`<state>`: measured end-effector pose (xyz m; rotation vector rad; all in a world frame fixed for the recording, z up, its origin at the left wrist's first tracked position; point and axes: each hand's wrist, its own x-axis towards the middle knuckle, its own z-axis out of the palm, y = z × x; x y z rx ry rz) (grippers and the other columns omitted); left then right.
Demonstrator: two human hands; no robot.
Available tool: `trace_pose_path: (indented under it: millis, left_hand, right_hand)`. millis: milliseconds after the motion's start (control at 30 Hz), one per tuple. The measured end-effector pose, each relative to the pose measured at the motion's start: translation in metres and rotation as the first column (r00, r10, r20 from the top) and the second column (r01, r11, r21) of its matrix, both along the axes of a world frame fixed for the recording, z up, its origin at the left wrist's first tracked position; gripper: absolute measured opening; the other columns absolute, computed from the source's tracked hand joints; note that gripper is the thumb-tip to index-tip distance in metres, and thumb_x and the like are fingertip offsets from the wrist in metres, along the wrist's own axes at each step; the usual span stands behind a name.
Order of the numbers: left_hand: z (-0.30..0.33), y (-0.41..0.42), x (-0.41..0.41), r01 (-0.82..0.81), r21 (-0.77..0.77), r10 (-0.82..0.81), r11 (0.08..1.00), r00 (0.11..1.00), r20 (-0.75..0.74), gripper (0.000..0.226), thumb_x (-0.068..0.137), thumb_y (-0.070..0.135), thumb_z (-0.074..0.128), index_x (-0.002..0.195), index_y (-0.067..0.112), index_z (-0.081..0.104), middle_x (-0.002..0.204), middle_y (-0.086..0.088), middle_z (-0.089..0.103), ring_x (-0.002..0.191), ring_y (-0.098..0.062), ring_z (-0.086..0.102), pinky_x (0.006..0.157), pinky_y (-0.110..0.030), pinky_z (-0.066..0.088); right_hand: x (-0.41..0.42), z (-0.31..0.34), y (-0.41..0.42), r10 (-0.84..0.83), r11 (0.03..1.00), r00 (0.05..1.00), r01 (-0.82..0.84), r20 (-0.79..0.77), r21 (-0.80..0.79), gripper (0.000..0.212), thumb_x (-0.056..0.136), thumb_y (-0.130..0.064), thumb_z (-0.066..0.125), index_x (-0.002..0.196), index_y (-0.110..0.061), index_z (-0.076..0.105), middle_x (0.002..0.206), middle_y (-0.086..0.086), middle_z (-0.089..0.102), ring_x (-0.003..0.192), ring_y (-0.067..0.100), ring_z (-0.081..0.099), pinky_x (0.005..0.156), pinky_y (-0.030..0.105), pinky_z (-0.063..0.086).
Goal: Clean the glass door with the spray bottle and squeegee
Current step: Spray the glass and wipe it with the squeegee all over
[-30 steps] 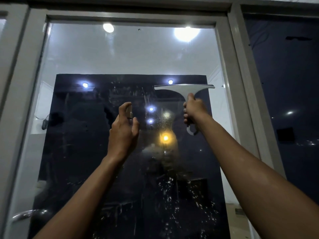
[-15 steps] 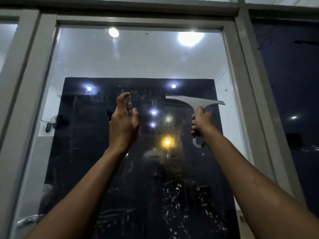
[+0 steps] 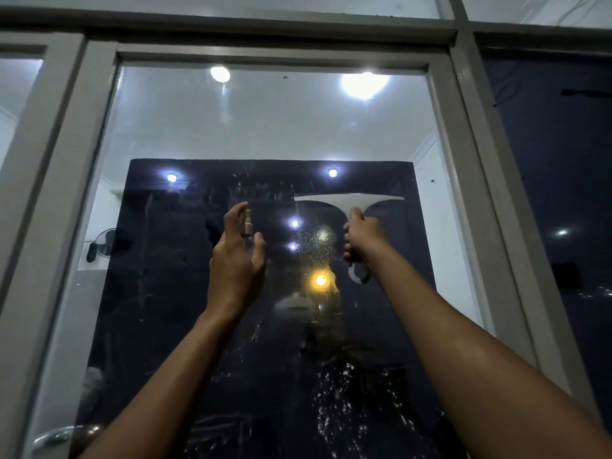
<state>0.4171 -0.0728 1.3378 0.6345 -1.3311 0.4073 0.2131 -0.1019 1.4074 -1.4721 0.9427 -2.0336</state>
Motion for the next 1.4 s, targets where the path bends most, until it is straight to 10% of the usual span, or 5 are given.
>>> trace_pose_path:
  millis: [733, 933, 1100, 1400]
  left_hand:
    - [-0.063, 0.019, 0.026, 0.096, 0.091, -0.102, 0.991, 0.993, 0.055, 0.048, 0.099, 0.023, 0.056, 0.142, 0.036, 0.037, 0.086, 0.012, 0.059, 0.072, -0.006, 0.059, 0.058, -0.023, 0.04]
    - [-0.059, 0.022, 0.029, 0.086, 0.114, -0.097, 0.99, 0.99, 0.098, 0.049, 0.099, 0.024, 0.058, 0.141, 0.038, 0.038, 0.092, 0.003, 0.066, 0.078, -0.012, 0.063, 0.069, -0.035, 0.049]
    - [-0.056, 0.017, 0.022, 0.08, 0.115, -0.09, 0.99, 0.992, 0.084, 0.048, 0.099, 0.027, 0.058, 0.142, 0.038, 0.038, 0.092, 0.005, 0.064, 0.077, -0.012, 0.064, 0.067, -0.037, 0.052]
    - [-0.065, 0.002, 0.007, 0.08, 0.123, -0.088, 0.989, 0.994, 0.063, 0.048, 0.1, 0.028, 0.057, 0.141, 0.041, 0.037, 0.088, 0.01, 0.063, 0.07, -0.009, 0.063, 0.058, -0.028, 0.046]
  right_hand:
    - [-0.018, -0.163, 0.006, -0.202, 0.959, 0.955, 0.238, -0.218, 0.156, 0.054, 0.106, -0.047, 0.037, 0.065, -0.016, 0.054, 0.062, 0.003, 0.053, 0.06, 0.021, 0.05, 0.069, 0.038, 0.041]
    - [-0.001, -0.11, 0.034, -0.33, 0.941, 0.67, 0.294, -0.665, -0.169, 0.055, 0.105, -0.052, 0.035, 0.065, -0.022, 0.058, 0.09, 0.015, 0.067, 0.091, 0.029, 0.062, 0.08, 0.037, 0.044]
    - [0.031, -0.043, 0.021, -0.336, 0.895, 0.252, 0.386, -0.908, -0.224, 0.062, 0.1, -0.066, 0.029, 0.113, -0.023, 0.071, 0.127, 0.01, 0.065, 0.116, 0.033, 0.058, 0.089, 0.04, 0.045]
    - [-0.062, -0.04, 0.004, -0.173, 0.865, 0.252, 0.502, -0.952, -0.024, 0.064, 0.094, -0.074, 0.036, 0.082, -0.018, 0.063, 0.09, 0.007, 0.062, 0.072, 0.023, 0.056, 0.069, 0.029, 0.042]
